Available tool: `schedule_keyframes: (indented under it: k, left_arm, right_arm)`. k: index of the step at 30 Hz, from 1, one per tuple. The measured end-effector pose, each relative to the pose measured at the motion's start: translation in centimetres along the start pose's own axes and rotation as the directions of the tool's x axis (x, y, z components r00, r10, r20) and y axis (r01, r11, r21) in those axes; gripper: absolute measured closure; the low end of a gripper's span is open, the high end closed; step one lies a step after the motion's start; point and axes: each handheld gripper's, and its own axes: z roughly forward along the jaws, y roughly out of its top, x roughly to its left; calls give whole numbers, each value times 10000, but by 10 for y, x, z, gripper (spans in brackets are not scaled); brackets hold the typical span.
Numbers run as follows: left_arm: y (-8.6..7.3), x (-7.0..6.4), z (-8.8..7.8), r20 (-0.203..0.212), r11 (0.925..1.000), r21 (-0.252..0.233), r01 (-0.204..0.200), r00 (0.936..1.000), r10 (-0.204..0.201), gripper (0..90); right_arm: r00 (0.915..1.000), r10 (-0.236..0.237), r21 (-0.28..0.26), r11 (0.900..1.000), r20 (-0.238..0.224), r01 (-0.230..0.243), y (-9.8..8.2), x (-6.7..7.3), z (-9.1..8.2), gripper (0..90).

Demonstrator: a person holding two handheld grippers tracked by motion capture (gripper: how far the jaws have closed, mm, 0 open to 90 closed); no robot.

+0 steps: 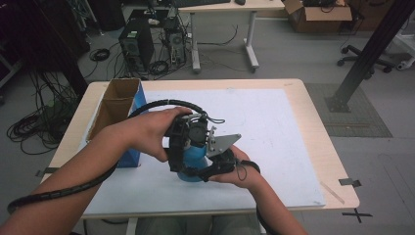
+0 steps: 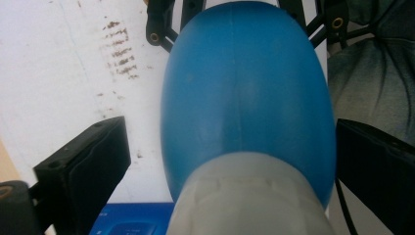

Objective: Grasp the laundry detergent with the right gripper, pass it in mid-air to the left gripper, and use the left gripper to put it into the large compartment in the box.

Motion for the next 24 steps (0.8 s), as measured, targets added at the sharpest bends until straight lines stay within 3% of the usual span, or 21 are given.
schedule_keyframes:
  k: [24]
  left_arm:
    - [2,-3,1,-110,9999,31,-99,9999,99,157]
  right_arm:
    - [9999,71,42,10000,84,-71,1,1,-1,443]
